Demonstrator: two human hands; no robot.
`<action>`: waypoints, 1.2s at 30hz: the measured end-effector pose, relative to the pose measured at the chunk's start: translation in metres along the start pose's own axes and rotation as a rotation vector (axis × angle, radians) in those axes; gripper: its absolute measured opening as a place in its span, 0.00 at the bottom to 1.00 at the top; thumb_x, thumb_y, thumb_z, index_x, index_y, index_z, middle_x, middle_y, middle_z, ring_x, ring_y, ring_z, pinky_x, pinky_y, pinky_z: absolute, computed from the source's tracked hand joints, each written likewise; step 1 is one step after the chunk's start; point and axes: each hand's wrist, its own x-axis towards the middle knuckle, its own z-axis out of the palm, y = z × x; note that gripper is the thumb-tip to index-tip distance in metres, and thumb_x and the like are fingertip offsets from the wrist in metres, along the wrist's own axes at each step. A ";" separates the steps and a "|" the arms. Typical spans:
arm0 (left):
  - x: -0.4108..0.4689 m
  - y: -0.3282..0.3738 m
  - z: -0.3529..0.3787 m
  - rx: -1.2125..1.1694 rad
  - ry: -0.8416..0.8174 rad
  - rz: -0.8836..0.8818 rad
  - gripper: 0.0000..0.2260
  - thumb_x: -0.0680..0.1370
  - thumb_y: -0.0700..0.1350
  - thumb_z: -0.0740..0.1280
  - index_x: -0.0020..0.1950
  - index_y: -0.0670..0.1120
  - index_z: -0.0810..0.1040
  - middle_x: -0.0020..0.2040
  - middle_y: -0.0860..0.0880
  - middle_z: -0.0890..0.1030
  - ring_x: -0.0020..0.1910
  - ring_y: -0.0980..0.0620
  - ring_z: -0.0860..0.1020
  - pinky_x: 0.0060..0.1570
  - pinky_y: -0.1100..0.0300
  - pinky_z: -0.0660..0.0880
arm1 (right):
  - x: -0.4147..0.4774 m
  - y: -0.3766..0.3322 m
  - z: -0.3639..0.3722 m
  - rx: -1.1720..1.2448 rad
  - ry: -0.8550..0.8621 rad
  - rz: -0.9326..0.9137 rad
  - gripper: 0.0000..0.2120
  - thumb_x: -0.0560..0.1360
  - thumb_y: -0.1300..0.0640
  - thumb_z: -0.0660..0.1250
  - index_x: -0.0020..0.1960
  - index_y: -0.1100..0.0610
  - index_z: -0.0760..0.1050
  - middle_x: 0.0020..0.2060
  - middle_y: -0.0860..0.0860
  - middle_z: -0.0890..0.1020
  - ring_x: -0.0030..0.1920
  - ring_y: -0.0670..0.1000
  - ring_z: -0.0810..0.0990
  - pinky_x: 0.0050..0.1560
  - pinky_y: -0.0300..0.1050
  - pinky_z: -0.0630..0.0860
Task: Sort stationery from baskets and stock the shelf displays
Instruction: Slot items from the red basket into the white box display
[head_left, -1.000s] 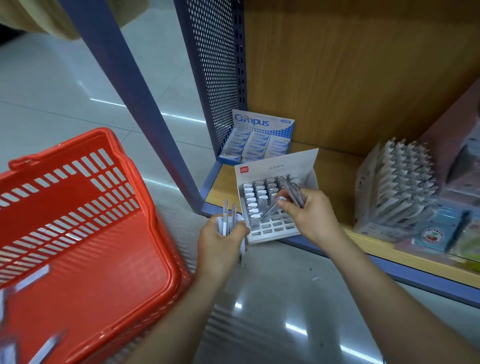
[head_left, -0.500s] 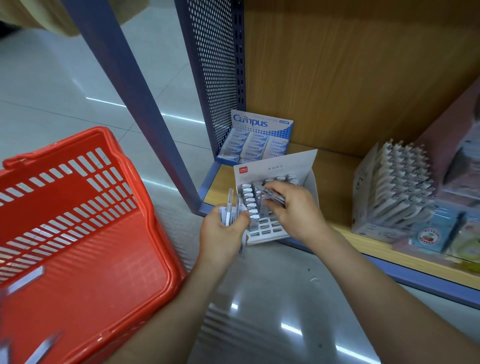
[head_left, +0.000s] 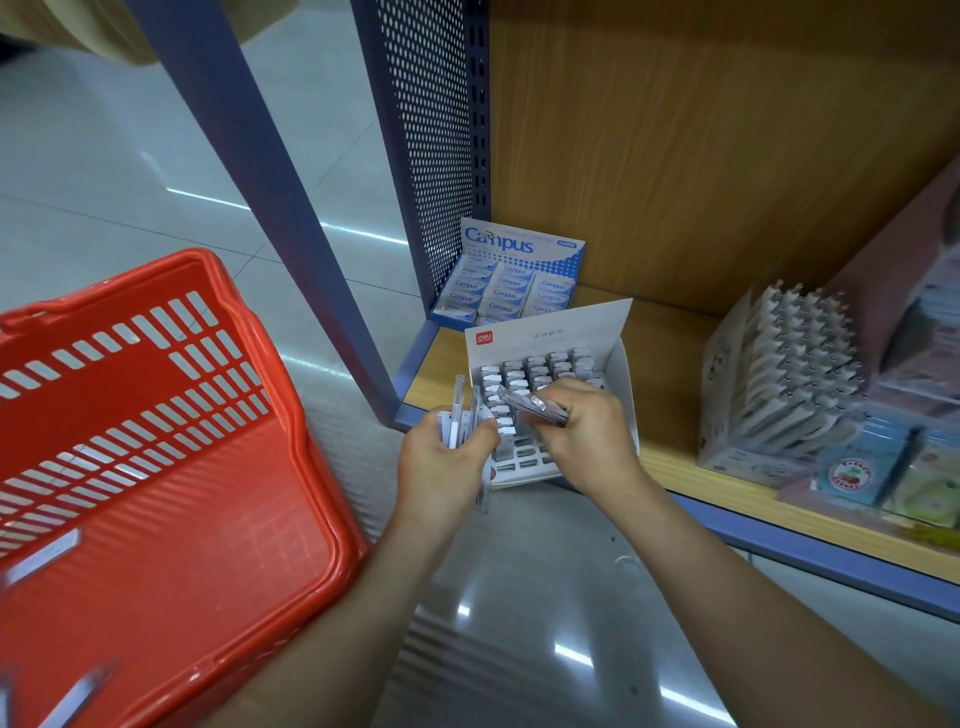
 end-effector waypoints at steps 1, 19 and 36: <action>0.000 0.001 0.000 0.000 -0.003 -0.004 0.06 0.73 0.41 0.72 0.44 0.39 0.79 0.36 0.41 0.81 0.35 0.51 0.78 0.43 0.48 0.79 | 0.000 0.001 0.001 -0.006 0.003 -0.001 0.08 0.67 0.66 0.75 0.38 0.54 0.81 0.31 0.37 0.70 0.34 0.43 0.70 0.34 0.30 0.62; -0.016 0.030 0.007 -0.297 -0.242 -0.024 0.07 0.74 0.37 0.72 0.50 0.37 0.78 0.39 0.45 0.82 0.35 0.51 0.81 0.33 0.61 0.77 | -0.025 -0.028 -0.075 0.987 -0.754 0.649 0.16 0.74 0.49 0.64 0.53 0.59 0.82 0.30 0.58 0.77 0.21 0.44 0.65 0.20 0.34 0.54; -0.014 0.014 0.012 -0.290 -0.014 -0.184 0.06 0.72 0.38 0.74 0.48 0.41 0.81 0.40 0.43 0.84 0.36 0.42 0.83 0.32 0.54 0.78 | -0.026 -0.005 -0.074 1.293 -0.306 0.430 0.20 0.63 0.47 0.79 0.49 0.58 0.84 0.35 0.55 0.81 0.22 0.42 0.62 0.22 0.31 0.59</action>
